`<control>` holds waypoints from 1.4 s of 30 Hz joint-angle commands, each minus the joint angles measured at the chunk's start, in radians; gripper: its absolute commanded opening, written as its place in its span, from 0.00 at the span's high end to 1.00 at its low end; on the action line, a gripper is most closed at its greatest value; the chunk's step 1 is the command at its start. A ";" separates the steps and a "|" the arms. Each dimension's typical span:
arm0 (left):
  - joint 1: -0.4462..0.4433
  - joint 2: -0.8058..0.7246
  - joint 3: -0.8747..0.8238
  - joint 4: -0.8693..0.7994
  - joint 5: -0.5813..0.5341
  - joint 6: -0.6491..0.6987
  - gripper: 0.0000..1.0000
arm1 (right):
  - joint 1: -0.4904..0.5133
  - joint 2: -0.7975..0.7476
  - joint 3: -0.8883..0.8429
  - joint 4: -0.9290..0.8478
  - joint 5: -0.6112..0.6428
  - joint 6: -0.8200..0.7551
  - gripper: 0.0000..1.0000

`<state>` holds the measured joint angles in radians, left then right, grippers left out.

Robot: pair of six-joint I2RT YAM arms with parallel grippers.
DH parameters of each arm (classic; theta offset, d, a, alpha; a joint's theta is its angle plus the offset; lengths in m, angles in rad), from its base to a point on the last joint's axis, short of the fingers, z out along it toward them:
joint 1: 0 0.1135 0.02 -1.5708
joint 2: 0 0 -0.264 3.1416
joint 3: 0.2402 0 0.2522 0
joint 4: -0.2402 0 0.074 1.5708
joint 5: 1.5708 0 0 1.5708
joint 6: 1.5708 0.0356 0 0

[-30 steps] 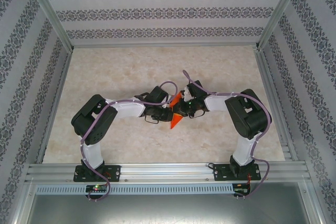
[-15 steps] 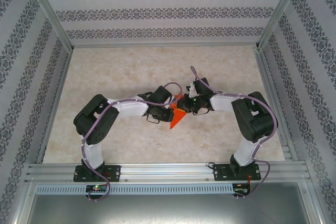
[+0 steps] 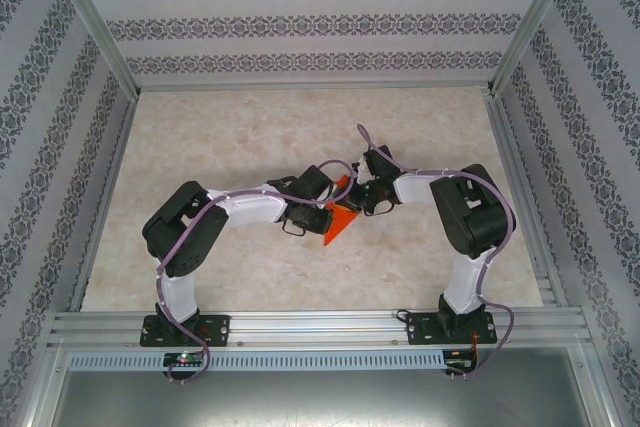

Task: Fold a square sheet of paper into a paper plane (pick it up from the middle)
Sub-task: Fourth fold the wing at the center of the table.

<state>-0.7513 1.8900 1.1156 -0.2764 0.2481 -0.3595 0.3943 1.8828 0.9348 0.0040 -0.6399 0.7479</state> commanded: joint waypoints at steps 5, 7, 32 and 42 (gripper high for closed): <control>-0.026 0.113 -0.034 -0.072 -0.129 0.065 0.86 | -0.021 0.045 0.058 -0.083 0.094 -0.078 0.97; -0.031 0.117 -0.035 -0.077 -0.142 0.072 0.86 | -0.025 0.050 0.069 -0.099 0.107 -0.088 0.97; -0.063 0.151 -0.053 -0.107 -0.239 0.139 0.87 | -0.136 0.167 0.225 -0.095 0.089 -0.101 0.98; -0.066 0.158 -0.047 -0.120 -0.242 0.143 0.87 | -0.171 0.206 0.281 -0.107 0.098 -0.103 0.98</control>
<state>-0.8127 1.9171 1.1370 -0.2733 0.0708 -0.2462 0.2733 2.0476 1.1854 -0.1524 -0.6926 0.6579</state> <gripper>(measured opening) 0.132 0.042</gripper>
